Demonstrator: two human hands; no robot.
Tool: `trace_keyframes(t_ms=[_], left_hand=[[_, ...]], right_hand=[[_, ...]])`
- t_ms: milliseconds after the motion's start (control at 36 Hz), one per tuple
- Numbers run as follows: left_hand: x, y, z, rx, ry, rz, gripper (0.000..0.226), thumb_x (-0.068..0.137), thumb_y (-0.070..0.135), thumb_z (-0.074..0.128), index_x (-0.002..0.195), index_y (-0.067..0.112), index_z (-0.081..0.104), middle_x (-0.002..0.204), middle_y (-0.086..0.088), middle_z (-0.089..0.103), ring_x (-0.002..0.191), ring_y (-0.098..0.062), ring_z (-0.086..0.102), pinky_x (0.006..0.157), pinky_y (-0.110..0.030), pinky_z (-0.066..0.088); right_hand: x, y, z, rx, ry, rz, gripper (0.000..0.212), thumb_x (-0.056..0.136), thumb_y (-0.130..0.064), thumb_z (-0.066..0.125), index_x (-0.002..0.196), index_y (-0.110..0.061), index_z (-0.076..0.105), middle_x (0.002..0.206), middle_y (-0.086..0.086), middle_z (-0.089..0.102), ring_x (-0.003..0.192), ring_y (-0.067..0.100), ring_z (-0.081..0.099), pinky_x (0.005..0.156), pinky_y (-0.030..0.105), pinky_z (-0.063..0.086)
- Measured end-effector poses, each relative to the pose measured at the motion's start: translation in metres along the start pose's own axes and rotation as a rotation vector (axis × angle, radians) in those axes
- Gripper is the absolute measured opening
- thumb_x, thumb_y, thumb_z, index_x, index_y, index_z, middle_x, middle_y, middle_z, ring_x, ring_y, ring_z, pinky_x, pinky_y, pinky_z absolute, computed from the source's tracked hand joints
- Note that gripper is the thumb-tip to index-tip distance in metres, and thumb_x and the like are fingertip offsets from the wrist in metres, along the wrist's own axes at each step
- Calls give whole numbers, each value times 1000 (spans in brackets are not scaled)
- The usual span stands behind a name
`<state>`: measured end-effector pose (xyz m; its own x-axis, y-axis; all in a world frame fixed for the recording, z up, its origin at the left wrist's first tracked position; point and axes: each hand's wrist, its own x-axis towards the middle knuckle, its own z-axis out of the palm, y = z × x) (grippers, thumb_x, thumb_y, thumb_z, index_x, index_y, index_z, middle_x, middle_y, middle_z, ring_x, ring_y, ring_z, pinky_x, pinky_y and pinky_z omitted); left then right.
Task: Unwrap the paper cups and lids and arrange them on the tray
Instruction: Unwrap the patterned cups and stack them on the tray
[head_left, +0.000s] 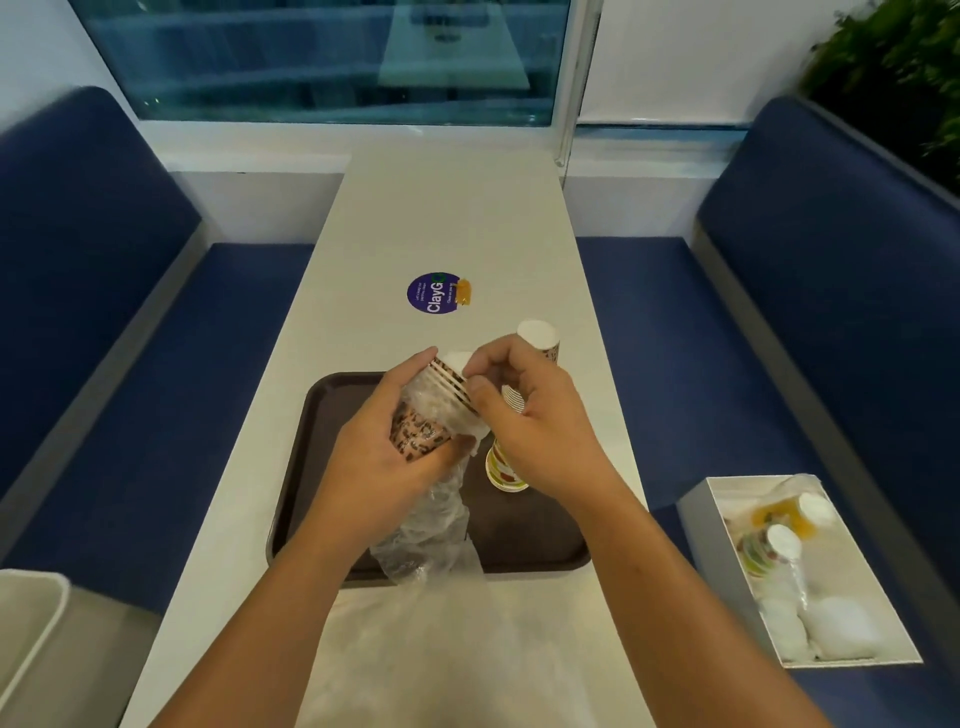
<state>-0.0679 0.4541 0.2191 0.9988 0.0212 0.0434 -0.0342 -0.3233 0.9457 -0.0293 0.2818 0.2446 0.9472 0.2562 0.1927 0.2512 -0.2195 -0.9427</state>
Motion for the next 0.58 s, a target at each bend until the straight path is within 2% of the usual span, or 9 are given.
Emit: trace_keyframes(t_ms=[83, 167, 222, 306, 361, 417, 500, 583], left_hand=[[-7, 2, -3, -10, 8, 12, 82, 76, 43, 85, 145, 56, 45, 135, 24, 60, 126, -9, 62, 103, -41, 57], [-12, 4, -4, 13, 10, 23, 80, 80, 38, 86, 145, 55, 44, 134, 26, 59, 125, -3, 60, 103, -40, 57], [-14, 5, -6, 28, 12, 32, 79, 80, 37, 86, 144, 56, 44, 133, 30, 57, 124, 2, 58, 102, -38, 57], [-14, 7, -9, 37, 6, 47, 79, 81, 33, 87, 143, 59, 44, 133, 34, 55, 125, 4, 56, 101, -33, 56], [-11, 8, -11, 36, -3, 53, 79, 82, 30, 86, 141, 61, 44, 133, 36, 55, 125, 5, 56, 99, -27, 56], [-9, 9, -12, 58, -16, 55, 77, 83, 32, 85, 137, 66, 40, 128, 44, 51, 123, 13, 52, 92, -14, 54], [-4, 10, -11, 54, -21, 40, 78, 84, 32, 84, 135, 69, 38, 121, 50, 49, 118, 19, 50, 82, -6, 51], [2, 11, -8, 18, -24, 28, 80, 85, 28, 85, 141, 63, 41, 120, 49, 51, 116, 18, 53, 80, -10, 54]], right_hand=[[-2, -7, 1, 34, 22, -7, 20, 102, -9, 60, 103, -28, 60, 97, -11, 66, 101, 10, 65, 84, 32, 60], [1, -9, -3, 46, 106, -47, 23, 105, -6, 51, 107, -26, 62, 101, -15, 67, 103, 8, 65, 84, 29, 60], [4, -11, -8, 6, 98, -66, 28, 106, -4, 47, 110, -24, 67, 110, -11, 69, 108, 6, 64, 85, 24, 58], [7, -13, -16, -189, -57, -143, 39, 99, 3, 49, 124, -20, 69, 114, -6, 63, 110, 3, 58, 88, 20, 52], [9, -11, -21, -366, -195, -204, 56, 91, 5, 57, 139, -24, 59, 118, -4, 53, 111, 5, 51, 92, 20, 49], [14, -6, -24, -597, -262, -280, 72, 88, 2, 66, 149, -31, 46, 131, -5, 42, 114, 8, 45, 97, 26, 51], [22, 3, -27, -863, -215, -354, 88, 83, -3, 79, 150, -42, 38, 149, -3, 28, 117, 15, 41, 92, 38, 58], [31, 10, -37, -924, -81, -460, 85, 77, -5, 86, 147, -32, 49, 152, 1, 36, 117, 21, 46, 89, 39, 56]])
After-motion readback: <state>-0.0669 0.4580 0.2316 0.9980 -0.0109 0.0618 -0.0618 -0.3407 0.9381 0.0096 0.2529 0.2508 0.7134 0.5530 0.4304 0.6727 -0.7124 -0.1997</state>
